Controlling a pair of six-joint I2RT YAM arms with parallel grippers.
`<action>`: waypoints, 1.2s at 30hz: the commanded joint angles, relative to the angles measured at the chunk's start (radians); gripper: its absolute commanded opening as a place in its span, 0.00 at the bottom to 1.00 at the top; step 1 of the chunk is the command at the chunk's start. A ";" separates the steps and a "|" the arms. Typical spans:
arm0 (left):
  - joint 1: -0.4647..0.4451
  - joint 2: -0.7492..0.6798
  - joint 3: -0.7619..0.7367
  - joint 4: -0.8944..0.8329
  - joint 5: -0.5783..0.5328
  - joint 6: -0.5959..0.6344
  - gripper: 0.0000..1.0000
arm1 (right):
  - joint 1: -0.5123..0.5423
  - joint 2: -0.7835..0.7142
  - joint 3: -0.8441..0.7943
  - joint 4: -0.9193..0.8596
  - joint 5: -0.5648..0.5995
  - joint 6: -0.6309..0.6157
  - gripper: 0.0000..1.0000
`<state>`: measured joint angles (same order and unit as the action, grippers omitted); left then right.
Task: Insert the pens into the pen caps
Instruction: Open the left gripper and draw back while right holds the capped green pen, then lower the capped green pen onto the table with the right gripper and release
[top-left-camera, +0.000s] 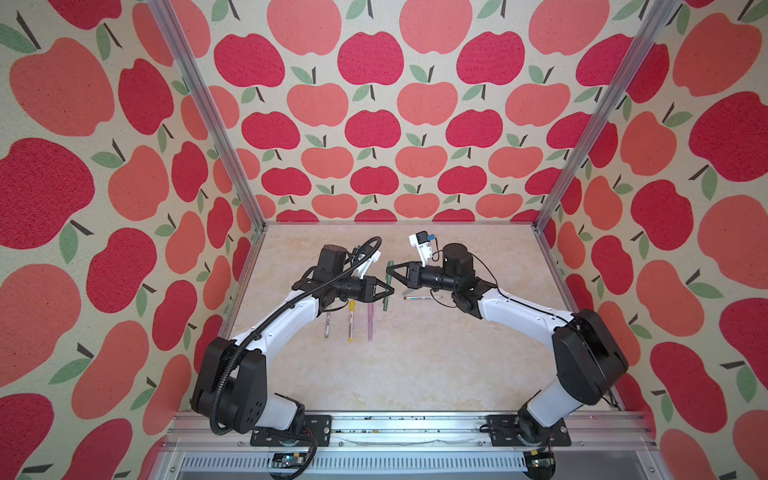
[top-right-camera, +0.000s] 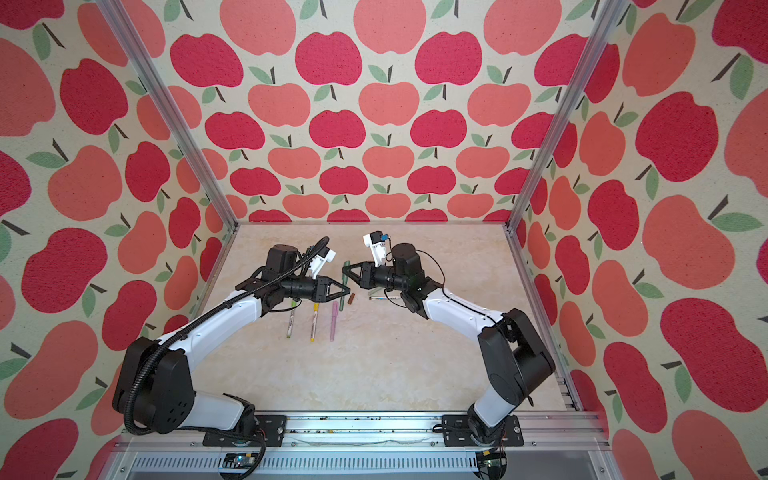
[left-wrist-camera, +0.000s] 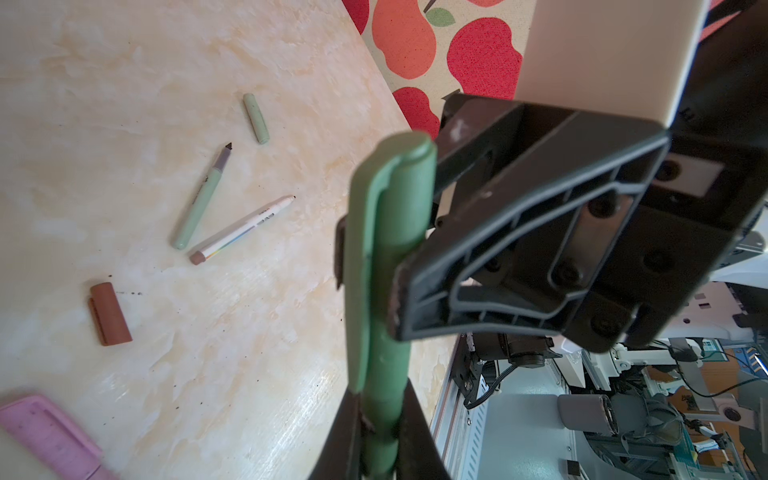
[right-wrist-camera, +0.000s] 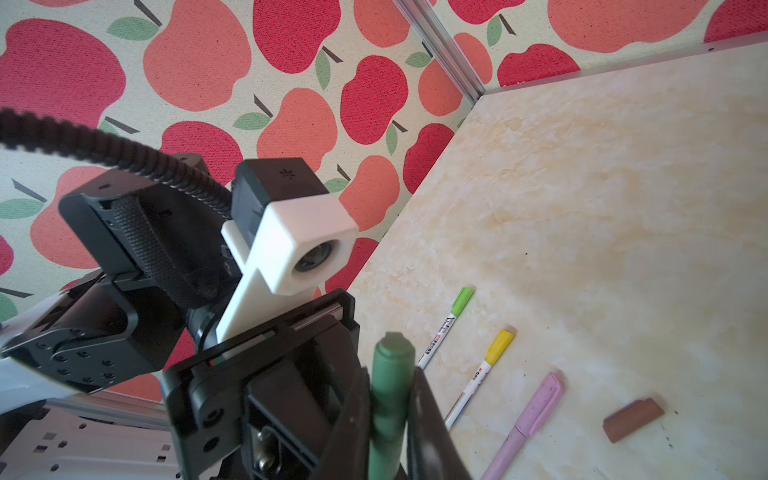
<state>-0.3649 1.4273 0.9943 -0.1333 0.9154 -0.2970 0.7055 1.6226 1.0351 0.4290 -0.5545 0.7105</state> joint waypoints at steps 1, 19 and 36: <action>0.076 -0.062 0.089 0.425 -0.071 -0.050 0.00 | 0.058 0.062 -0.076 -0.390 -0.198 -0.026 0.00; -0.033 -0.255 -0.170 0.166 -0.153 0.069 0.41 | 0.000 0.052 0.124 -0.389 -0.107 0.034 0.00; 0.083 -0.566 -0.266 0.062 -0.271 0.074 0.72 | 0.028 0.234 0.167 -0.533 0.026 0.007 0.00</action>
<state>-0.2955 0.8795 0.7448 -0.0582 0.6716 -0.2401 0.7158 1.8248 1.1709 -0.0555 -0.5652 0.7338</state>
